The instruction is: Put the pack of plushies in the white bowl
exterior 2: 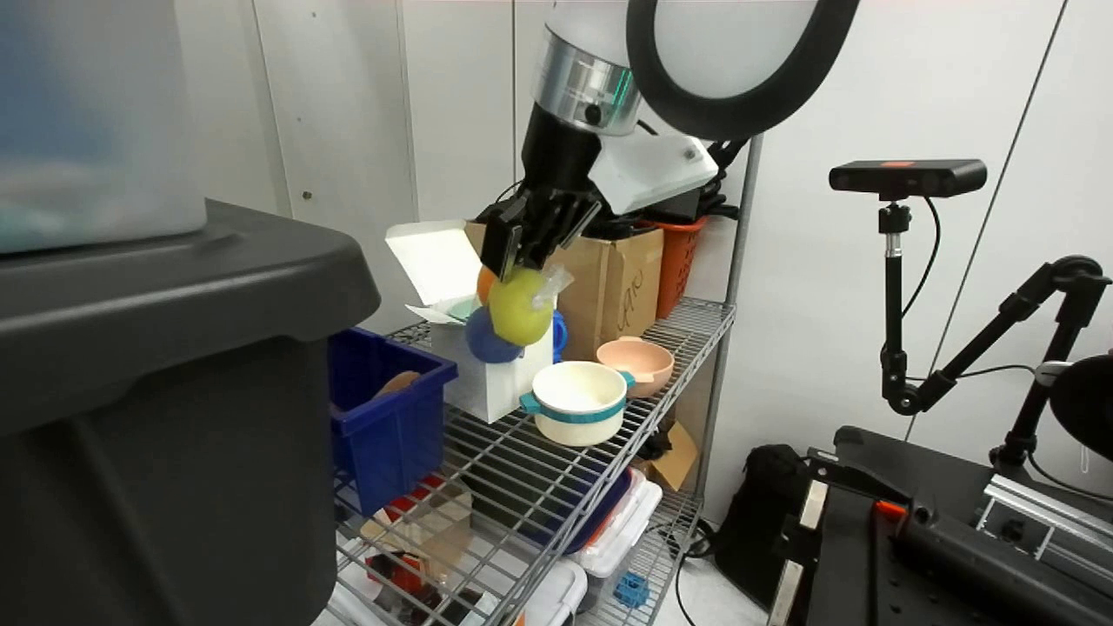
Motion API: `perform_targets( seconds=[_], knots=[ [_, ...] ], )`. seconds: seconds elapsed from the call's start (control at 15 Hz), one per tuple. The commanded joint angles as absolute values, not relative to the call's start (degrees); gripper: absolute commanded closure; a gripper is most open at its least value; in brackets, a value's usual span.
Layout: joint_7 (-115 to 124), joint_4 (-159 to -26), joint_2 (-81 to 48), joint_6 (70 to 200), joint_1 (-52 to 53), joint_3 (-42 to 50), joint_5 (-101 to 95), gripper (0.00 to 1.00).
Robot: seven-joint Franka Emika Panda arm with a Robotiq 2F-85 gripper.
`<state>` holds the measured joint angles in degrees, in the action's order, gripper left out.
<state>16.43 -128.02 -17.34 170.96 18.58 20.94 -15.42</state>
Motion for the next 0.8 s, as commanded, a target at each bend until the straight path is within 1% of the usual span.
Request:
perform_targets(
  seconds=[0.0, 0.4, 0.73],
  knots=[
    [17.27, -128.66, -14.37, 169.97, 19.13, 24.40, -17.42, 0.99],
    [15.28, -129.85, -10.77, 168.37, 18.12, 27.73, -18.22, 0.99],
    [13.84, -130.54, -8.87, 162.86, 16.99, 28.54, -17.48, 0.99]
  ],
)
